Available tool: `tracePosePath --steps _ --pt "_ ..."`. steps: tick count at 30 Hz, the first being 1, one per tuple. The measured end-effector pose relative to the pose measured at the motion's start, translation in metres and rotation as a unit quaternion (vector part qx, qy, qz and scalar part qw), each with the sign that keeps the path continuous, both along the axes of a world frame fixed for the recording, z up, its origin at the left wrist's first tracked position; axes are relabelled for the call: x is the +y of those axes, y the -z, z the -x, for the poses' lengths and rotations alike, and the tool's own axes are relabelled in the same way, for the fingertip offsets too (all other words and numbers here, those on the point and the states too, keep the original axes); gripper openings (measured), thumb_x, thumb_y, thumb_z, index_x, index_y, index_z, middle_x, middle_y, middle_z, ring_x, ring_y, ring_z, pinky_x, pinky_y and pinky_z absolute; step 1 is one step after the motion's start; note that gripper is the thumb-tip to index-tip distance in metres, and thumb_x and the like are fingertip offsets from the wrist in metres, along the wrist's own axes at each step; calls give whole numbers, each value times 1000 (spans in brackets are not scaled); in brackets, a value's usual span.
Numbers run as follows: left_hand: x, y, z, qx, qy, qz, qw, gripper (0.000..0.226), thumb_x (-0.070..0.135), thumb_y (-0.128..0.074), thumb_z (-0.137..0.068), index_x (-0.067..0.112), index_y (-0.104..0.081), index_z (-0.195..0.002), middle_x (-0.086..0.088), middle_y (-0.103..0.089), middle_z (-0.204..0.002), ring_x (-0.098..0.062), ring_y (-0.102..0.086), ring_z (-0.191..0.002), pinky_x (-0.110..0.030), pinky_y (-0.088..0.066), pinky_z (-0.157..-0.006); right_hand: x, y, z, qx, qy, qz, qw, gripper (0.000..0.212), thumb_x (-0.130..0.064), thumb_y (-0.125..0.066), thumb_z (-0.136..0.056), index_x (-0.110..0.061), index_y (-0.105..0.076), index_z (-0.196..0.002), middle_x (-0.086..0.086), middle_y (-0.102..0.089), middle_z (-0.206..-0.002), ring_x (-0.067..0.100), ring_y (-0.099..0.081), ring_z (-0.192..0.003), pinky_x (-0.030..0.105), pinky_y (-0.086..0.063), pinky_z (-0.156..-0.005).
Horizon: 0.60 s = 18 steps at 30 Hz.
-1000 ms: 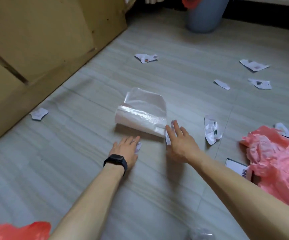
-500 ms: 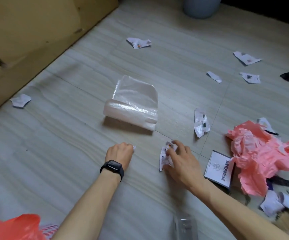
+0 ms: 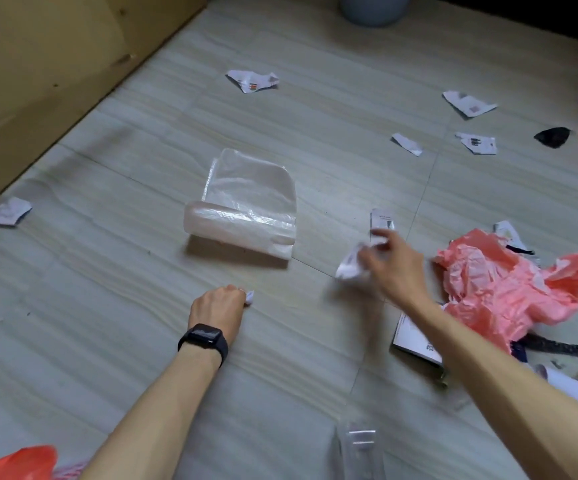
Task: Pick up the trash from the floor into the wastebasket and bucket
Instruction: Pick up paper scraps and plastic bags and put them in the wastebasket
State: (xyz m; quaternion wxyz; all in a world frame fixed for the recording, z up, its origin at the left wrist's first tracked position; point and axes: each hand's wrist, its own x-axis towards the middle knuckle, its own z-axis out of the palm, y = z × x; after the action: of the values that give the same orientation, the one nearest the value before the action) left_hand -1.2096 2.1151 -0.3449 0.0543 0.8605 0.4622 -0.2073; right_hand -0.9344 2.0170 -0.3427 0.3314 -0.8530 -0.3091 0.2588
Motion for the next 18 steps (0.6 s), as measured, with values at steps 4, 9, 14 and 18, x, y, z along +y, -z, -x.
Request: tracePosePath --steps 4,9,14,18 --pt "1 2 -1 -1 -15 7 1000 42 44 -32 -106 18 -63 -118 -11 -66 -108 -32 -64 -101 -36 -45 -76 24 5 -42 -8 119 72 990 58 -22 -73 -81 -13 -52 -135 14 -47 -136 22 -55 -107 27 -42 -91" --pt "9 9 0 -9 -23 4 1000 42 45 -34 -105 21 -67 -115 -13 -66 -108 -34 -63 -101 -34 -40 -71 8 32 -5 -55 58 175 981 31 -24 -62 -89 -4 -59 -113 22 -65 -117 40 -60 -107 38 -46 -80" --pt "7 5 0 -18 -46 27 998 42 48 -39 -103 20 -69 -114 -14 -67 -111 -35 -64 -104 -35 -47 -77 -29 23 60 -148 -98 202 963 22 -39 -50 -93 -18 -58 -92 11 -66 -95 38 -61 -94 38 -43 -65" --pt "1 -27 18 -110 -62 37 991 44 58 -38 -99 25 -67 -91 -7 -67 -103 -35 -62 -97 -33 -44 -70 -56 -9 99 -37 -179 185 966 29 -48 -50 -83 -23 -56 -97 4 -69 -87 31 -63 -82 40 -55 -71"
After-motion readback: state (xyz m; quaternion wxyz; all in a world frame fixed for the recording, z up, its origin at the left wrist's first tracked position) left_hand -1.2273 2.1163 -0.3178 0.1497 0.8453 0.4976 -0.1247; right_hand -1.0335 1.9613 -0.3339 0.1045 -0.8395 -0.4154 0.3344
